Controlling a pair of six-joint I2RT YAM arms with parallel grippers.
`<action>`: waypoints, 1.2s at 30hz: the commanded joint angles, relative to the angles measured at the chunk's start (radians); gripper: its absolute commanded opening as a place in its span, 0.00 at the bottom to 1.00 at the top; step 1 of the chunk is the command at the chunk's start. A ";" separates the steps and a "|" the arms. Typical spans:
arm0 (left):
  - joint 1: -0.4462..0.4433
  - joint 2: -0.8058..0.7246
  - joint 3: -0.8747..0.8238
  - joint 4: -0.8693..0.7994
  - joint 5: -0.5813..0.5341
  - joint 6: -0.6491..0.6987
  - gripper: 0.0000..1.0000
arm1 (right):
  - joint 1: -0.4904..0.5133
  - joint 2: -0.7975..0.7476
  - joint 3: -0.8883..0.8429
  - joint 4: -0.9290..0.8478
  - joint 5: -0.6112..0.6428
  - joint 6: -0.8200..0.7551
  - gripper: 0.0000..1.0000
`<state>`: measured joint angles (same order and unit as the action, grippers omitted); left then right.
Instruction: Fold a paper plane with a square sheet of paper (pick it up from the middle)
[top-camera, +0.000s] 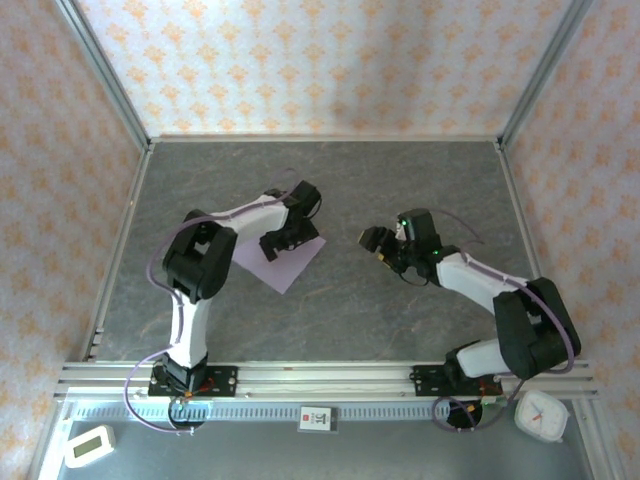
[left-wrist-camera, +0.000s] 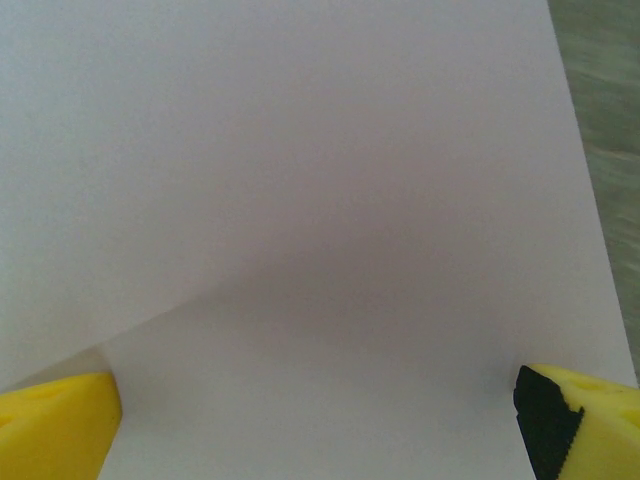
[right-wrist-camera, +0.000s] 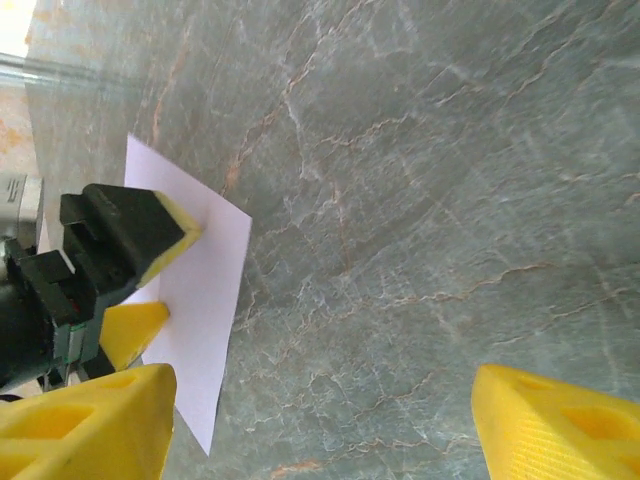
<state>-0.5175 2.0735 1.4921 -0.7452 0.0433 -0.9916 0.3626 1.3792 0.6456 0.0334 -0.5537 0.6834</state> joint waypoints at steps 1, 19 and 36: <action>-0.060 0.102 0.092 0.014 0.058 0.325 1.00 | -0.009 -0.022 -0.009 -0.004 -0.003 0.013 0.77; -0.047 -0.108 0.096 0.024 0.130 0.386 1.00 | -0.009 -0.002 0.061 -0.035 -0.003 0.045 0.77; -0.044 0.176 0.369 -0.175 0.003 0.001 1.00 | -0.011 0.091 0.085 -0.007 -0.001 0.026 0.77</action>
<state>-0.5571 2.2501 1.8221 -0.8242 0.1028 -0.9684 0.3561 1.4628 0.7071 0.0147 -0.5575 0.7204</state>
